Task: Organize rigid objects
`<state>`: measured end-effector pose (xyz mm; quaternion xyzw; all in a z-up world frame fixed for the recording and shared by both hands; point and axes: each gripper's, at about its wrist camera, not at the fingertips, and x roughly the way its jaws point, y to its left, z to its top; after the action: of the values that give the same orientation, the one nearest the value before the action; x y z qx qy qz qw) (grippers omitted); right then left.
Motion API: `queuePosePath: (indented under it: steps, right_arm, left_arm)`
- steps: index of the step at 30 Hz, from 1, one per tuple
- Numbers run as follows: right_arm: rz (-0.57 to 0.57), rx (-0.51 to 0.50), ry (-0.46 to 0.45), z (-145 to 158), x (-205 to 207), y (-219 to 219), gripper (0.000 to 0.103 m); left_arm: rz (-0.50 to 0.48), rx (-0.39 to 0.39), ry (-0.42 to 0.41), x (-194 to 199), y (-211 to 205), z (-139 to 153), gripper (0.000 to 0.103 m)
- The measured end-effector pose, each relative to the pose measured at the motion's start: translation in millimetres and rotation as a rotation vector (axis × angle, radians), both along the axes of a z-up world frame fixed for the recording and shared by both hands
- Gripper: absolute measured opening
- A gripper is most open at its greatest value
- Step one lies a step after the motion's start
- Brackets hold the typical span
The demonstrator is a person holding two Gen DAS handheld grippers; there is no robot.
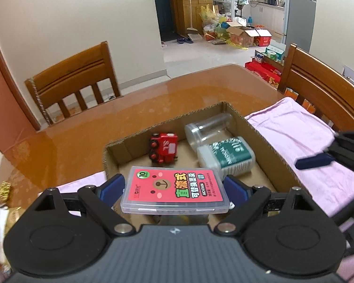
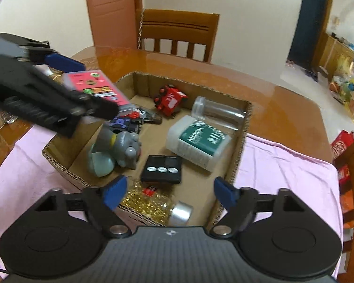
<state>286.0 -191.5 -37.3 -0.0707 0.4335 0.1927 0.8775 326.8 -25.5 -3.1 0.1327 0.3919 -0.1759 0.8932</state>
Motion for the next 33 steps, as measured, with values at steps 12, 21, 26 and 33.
queuePosePath:
  steps: [12, 21, 26, 33]
  right_arm:
    - [-0.106, 0.017, 0.057, 2, -13, -16, 0.103]
    - [-0.271, -0.026, 0.141, 11, -15, -16, 0.103]
    - [-0.306, -0.029, 0.146, 22, -30, -10, 0.103]
    - [-0.323, -0.03, 0.126, 40, -48, -1, 0.103]
  left_arm:
    - [0.055, -0.051, -0.03, -5, -7, 2, 0.099]
    - [0.238, 0.033, 0.021, -74, 19, 14, 0.101]
    - [0.328, -0.024, 0.095, -99, 34, 14, 0.101]
    - [0.374, -0.008, 0.094, -111, 35, 27, 0.101]
